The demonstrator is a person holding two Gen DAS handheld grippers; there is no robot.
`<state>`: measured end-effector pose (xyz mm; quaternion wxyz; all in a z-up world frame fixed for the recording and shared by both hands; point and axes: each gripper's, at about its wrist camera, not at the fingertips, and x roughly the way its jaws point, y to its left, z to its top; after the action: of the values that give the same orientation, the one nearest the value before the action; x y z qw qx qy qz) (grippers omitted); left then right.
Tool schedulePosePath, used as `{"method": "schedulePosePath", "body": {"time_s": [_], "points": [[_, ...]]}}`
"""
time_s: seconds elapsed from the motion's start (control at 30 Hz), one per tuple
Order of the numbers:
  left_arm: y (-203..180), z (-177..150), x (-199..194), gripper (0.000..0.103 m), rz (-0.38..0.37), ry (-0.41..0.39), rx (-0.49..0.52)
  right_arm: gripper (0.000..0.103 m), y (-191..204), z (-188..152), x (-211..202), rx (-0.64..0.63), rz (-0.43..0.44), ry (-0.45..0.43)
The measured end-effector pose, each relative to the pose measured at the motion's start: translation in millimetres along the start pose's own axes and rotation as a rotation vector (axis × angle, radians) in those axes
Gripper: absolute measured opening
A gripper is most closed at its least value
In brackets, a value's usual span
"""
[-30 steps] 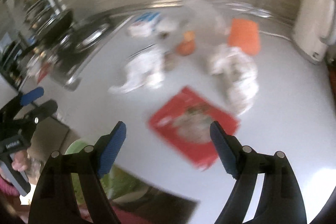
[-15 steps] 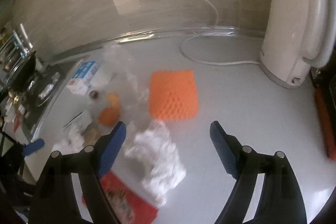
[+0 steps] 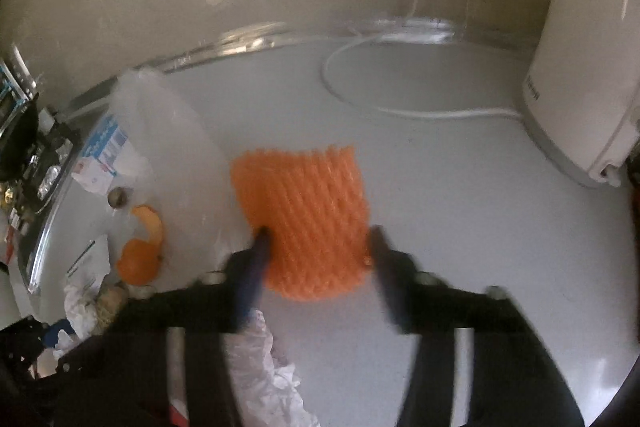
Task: Collect trash
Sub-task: 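Grasp crumpled tissue with the left tool while the right tool grasps another orange net, then carry the tissue and orange net to the wastebasket and release both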
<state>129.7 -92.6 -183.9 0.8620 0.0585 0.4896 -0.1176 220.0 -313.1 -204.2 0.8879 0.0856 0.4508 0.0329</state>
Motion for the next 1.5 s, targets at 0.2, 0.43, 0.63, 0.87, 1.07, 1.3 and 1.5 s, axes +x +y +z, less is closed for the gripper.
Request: {"method": "schedulePosePath", "body": {"time_s": [0.2,0.43,0.63,0.87,1.07,1.3,1.5], "points": [[3,-1,-9,0.016,-0.049,-0.025,-0.030,0.024,-2,-1,-19,0.000,-0.001,-0.051],[13,1,-53,0.016,-0.079,-0.112,-0.040,0.024,-1,0,-74,0.026,0.005,-0.139],[33,-18,-99,0.016,-0.082,-0.163,-0.048,0.025,37,-24,-132,-0.058,0.040,-0.191],[75,-80,-136,0.016,-0.027,-0.147,-0.078,0.025,110,-79,-153,-0.183,0.119,-0.129],[116,-132,-160,0.017,0.034,-0.128,-0.145,0.025,180,-126,-159,-0.292,0.211,-0.054],[154,-199,-176,0.017,0.116,-0.099,-0.196,0.026,259,-187,-154,-0.399,0.324,0.075],[174,-253,-171,0.017,0.160,-0.050,-0.241,0.026,303,-236,-139,-0.486,0.379,0.188]]}}
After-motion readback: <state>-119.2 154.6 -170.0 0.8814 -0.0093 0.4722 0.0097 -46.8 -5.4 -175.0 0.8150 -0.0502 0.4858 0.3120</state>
